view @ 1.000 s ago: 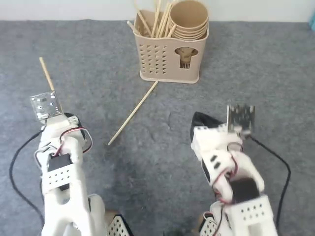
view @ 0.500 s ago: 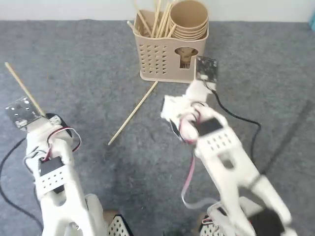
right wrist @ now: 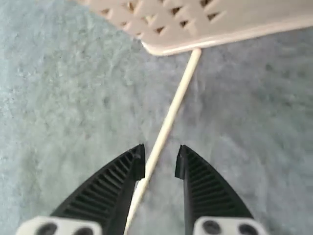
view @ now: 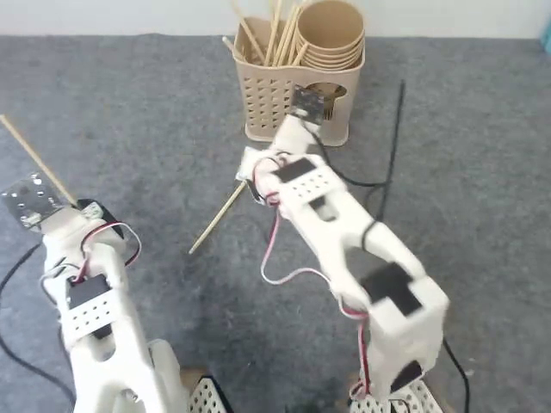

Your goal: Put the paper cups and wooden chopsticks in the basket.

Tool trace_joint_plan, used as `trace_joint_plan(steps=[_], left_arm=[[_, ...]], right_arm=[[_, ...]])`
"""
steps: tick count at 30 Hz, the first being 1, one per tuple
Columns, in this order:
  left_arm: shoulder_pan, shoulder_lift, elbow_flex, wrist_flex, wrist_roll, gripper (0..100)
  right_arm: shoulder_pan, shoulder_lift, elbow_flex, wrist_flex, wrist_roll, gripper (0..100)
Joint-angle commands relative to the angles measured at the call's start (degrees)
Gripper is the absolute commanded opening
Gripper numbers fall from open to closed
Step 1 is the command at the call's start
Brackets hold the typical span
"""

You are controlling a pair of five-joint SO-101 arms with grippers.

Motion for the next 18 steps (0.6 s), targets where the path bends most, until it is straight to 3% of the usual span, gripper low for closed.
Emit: trace_joint_plan(steps=[1, 5, 11, 15, 18], left_arm=[[-0.18, -1.41, -1.19, -1.67, 0.70, 1], [-0.18, 2.55, -3.38, -1.67, 0.79, 1], [-0.18, 18.55, -12.62, -1.41, 0.79, 1], [-0.26, 25.05, -16.57, -1.05, 0.79, 1], [-0.26, 25.14, -17.36, 0.97, 0.70, 1]], right_arm=[[-0.13, 5.58, -10.20, -0.75, -0.97, 11.7], [0.48, 13.23, -19.60, 3.30, -0.97, 11.7], [2.07, 23.69, -33.85, 11.47, -1.05, 11.4], [2.51, 28.62, -41.14, 16.92, -0.70, 0.0], [2.51, 30.11, -45.19, 22.81, -0.70, 0.9]])
